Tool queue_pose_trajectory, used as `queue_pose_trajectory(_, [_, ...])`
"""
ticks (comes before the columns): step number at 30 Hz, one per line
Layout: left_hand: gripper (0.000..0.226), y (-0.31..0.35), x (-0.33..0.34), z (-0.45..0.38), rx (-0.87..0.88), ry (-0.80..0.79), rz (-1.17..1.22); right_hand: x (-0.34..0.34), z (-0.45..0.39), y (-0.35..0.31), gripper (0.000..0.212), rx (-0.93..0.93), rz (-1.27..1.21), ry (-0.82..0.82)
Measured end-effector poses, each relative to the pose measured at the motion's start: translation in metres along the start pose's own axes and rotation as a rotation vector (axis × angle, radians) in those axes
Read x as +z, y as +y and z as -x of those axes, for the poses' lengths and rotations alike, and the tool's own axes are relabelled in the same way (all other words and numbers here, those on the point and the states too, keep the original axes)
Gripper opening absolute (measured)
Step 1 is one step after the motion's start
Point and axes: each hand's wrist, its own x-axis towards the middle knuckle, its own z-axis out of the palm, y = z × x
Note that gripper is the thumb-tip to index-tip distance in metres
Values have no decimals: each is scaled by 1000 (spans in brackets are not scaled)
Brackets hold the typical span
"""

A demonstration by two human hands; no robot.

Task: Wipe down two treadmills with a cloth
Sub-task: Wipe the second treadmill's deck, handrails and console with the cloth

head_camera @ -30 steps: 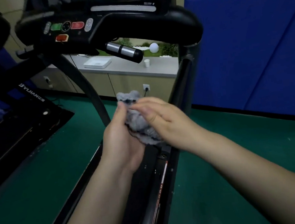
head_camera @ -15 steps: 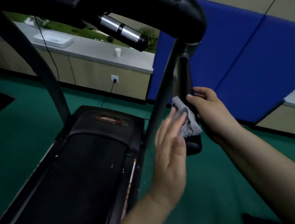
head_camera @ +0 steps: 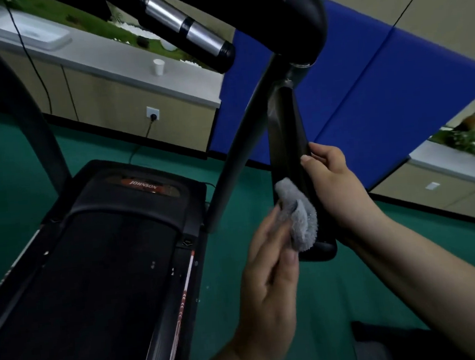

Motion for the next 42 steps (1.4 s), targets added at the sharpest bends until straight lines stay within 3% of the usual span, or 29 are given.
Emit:
queue_pose_trajectory(3, [40,-15,1,-42,-138,-39,51,0,2,-3,39,15,-25,-3])
queue_pose_trajectory(7, [58,-38,-9,-87,-313,-54,155,2,5,-5,40,19,-24,4])
queue_pose_trajectory(10, [55,-36,-3,-58,-269,-33,119,3,4,-4,40,20,-43,28])
queue_pose_trajectory(14, [53,-42,-1,-64,-286,-5,265,5,1,-2,37,23,-74,43])
queue_pose_trajectory(28, [45,-74,10,-271,-453,-80,-179,4,-5,3,26,11,-151,20])
queue_pose_trajectory(32, [51,-77,7,-256,-543,-23,-55,4,-6,6,27,4,-124,25])
queue_pose_trajectory(39, [57,-54,-7,-136,-680,101,291,4,-11,9,31,-41,-72,30])
queue_pose_trajectory(42, [38,-31,-4,-92,-663,124,361,5,-13,13,36,-75,-69,42])
